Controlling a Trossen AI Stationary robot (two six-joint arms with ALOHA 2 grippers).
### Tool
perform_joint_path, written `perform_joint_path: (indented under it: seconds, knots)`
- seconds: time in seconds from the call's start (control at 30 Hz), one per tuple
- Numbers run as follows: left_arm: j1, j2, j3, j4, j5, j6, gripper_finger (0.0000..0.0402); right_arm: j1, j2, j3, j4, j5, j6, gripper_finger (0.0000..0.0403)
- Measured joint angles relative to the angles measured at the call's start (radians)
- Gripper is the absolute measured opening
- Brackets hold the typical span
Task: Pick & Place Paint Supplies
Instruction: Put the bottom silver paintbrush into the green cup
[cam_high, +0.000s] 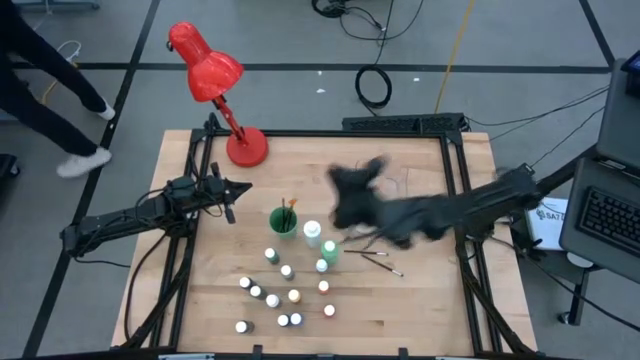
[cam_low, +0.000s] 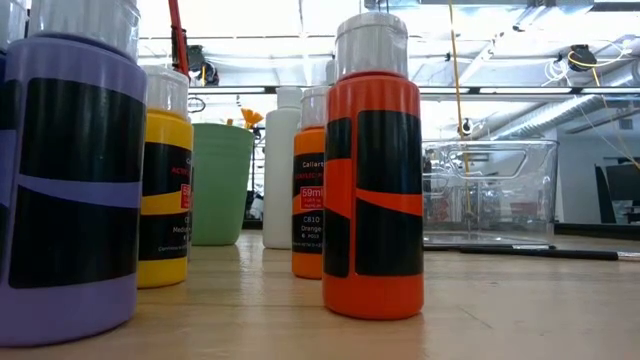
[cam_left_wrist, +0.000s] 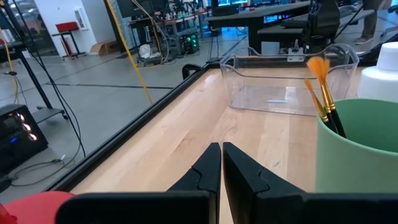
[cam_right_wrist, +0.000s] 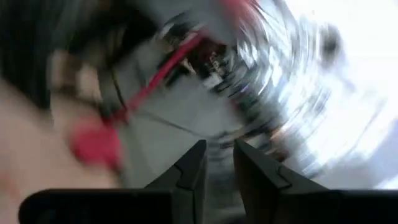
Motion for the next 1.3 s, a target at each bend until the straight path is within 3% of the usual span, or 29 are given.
perform_joint_path:
  seconds: [0.07, 0.1, 0.13, 0.2, 0.23, 0.3, 0.47, 0.67, 0.9, 1.0, 1.3]
  knots:
    - [0.0, 0.0, 0.0, 0.0, 0.0, -0.002, 0.0021, 0.015, -0.104, -0.037, -0.112, -0.015, 0.445, 0.0075]
    - [0.0, 0.0, 0.0, 0.0, 0.0, -0.006, 0.0021, 0.022, -0.155, -0.063, -0.2, -0.071, 0.617, 0.0075]
    - [0.0, 0.0, 0.0, 0.0, 0.0, -0.009, 0.0021, 0.025, -0.203, -0.1, -0.269, -0.164, 0.74, 0.0075]
    - [0.0, 0.0, 0.0, 0.0, 0.0, -0.016, 0.0021, 0.032, -0.282, -0.197, -0.319, -0.38, 0.834, 0.0075]
    - [0.0, 0.0, 0.0, -0.001, 0.0, -0.018, 0.0021, 0.043, -0.314, -0.267, -0.307, -0.464, 0.842, 0.0075]
    - [0.0, 0.0, 0.0, -0.001, 0.0, -0.018, 0.0021, 0.088, -0.359, -0.426, -0.191, -0.523, 0.843, 0.0075]
    - [0.0, 0.0, 0.0, -0.001, 0.001, -0.012, 0.0021, 0.173, -0.363, -0.752, 0.316, -0.528, 0.688, 0.0071]
    - [0.0, 0.002, 0.0, -0.002, 0.002, -0.017, 0.0021, 0.253, -0.355, -0.971, 0.546, -0.524, 0.627, 0.0056]
    - [0.0, 0.019, 0.0, -0.001, 0.002, -0.007, 0.0021, 0.309, -0.328, -1.168, 0.843, -0.513, 0.626, 0.0053]
    - [0.0, 0.03, 0.0, 0.0, 0.002, -0.007, 0.0021, 0.301, -0.321, -1.219, 0.997, -0.44, 0.591, 0.0051]
    - [0.0, 0.039, 0.0, 0.002, 0.002, -0.007, 0.0021, 0.277, -0.322, -1.248, 1.022, -0.416, 0.56, 0.0049]
